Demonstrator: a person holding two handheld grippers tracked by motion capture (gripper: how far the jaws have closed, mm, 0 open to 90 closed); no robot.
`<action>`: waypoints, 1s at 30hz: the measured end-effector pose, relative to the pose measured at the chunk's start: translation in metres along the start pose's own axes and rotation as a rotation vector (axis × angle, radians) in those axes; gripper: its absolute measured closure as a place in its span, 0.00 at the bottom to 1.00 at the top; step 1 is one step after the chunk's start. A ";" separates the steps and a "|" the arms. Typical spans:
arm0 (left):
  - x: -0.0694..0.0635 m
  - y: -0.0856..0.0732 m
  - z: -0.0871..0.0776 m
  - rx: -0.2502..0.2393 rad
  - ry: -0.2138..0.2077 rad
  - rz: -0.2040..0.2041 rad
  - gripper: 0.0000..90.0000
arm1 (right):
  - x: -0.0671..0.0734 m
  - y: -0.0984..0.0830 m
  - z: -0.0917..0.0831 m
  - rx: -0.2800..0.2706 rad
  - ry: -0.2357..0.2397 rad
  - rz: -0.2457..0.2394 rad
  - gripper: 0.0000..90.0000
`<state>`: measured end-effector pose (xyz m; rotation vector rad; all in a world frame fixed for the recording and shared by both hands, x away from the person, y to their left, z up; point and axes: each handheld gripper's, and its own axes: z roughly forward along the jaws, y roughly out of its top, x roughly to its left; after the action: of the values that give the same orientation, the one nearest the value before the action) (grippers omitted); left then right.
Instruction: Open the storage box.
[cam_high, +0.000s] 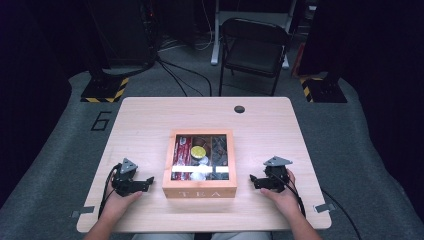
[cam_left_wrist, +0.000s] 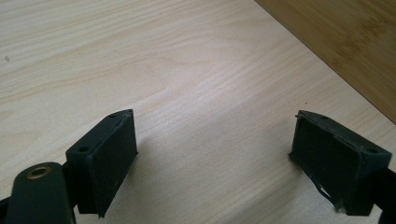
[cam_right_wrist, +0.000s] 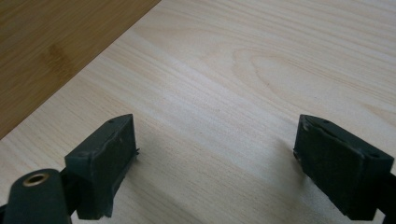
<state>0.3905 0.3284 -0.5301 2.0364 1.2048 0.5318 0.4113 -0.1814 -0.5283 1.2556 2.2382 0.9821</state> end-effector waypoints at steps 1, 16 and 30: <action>0.000 0.000 0.000 0.000 0.000 0.000 0.15 | 0.000 0.000 0.000 0.000 0.000 0.000 0.14; 0.001 0.000 0.000 -0.003 0.014 -0.011 0.16 | 0.001 0.001 0.001 0.002 -0.014 0.007 0.12; 0.004 0.000 -0.002 -0.024 -0.007 -0.064 0.22 | 0.002 0.002 -0.001 0.002 -0.006 0.009 0.22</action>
<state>0.3911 0.3332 -0.5284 1.9710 1.2485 0.5053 0.4106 -0.1797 -0.5266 1.2684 2.2311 0.9786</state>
